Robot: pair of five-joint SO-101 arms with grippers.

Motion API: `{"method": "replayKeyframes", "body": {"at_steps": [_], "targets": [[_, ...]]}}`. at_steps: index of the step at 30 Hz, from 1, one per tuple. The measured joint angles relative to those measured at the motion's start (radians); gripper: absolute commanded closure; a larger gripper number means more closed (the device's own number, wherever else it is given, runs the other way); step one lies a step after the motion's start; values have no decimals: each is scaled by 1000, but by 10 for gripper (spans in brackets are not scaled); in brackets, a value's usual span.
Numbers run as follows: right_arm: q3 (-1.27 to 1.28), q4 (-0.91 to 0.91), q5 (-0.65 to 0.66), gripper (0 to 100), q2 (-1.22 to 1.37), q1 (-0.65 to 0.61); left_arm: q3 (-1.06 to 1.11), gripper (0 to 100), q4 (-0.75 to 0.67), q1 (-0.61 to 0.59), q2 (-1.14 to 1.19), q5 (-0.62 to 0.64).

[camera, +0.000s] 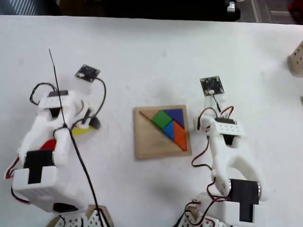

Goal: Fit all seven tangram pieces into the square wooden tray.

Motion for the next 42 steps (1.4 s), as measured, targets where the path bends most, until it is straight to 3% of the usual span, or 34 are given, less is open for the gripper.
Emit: {"method": "replayKeyframes", "body": {"at_steps": [8, 18, 24, 30, 34, 42], "targets": [[0, 0, 0, 981, 0, 0, -9, 741, 89, -2, 0, 6], [0, 0, 0, 981, 0, 0, -38, 741, 137, -12, 0, 149], [0, 0, 0, 981, 0, 0, -107, 741, 242, -38, 2, 249], [0, 0, 0, 981, 0, 0, -114, 699, 269, -38, 2, 262], [0, 0, 0, 981, 0, 0, -114, 618, 270, -38, 2, 158], [0, 0, 0, 981, 0, 0, -112, 631, 269, -38, 2, -147]]}}
